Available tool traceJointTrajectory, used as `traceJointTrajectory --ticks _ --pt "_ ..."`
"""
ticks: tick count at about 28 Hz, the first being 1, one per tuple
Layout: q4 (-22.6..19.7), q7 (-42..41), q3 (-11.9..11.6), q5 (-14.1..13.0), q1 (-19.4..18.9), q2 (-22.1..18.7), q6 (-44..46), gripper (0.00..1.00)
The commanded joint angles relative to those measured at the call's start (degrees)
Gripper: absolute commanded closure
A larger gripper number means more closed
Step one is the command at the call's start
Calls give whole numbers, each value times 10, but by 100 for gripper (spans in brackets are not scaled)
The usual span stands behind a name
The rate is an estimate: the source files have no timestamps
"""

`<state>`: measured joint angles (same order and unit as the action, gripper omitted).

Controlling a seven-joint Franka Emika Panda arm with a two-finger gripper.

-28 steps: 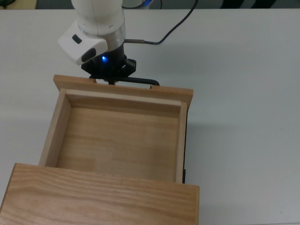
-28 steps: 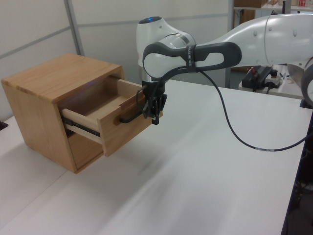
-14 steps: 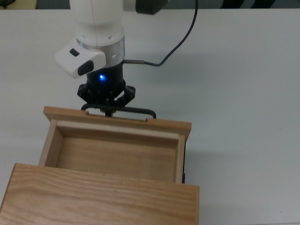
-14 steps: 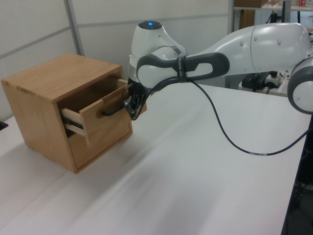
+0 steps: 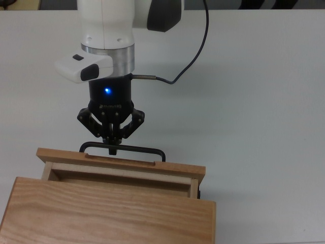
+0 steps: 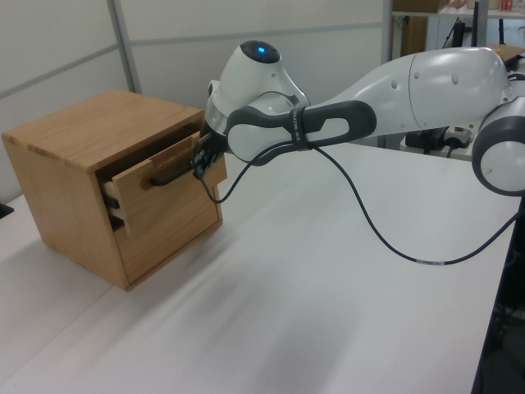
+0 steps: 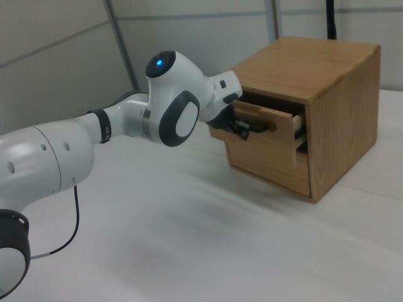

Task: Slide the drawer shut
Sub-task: 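Push the drawer front with the gripper into the wooden cabinet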

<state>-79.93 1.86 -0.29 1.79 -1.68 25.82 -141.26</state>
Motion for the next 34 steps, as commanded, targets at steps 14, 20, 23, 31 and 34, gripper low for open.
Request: traceJointTrajectory --ticks 14,20,23,31,34 --pt "14 10 -11 12 1 -15 -20 100" --pt "9 15 -11 22 0 -6 -96 100" --pt "1 16 -10 31 0 2 -111 100" --pt "1 17 -12 25 1 -5 -109 100" --pt "0 17 -11 28 1 -2 -111 100"
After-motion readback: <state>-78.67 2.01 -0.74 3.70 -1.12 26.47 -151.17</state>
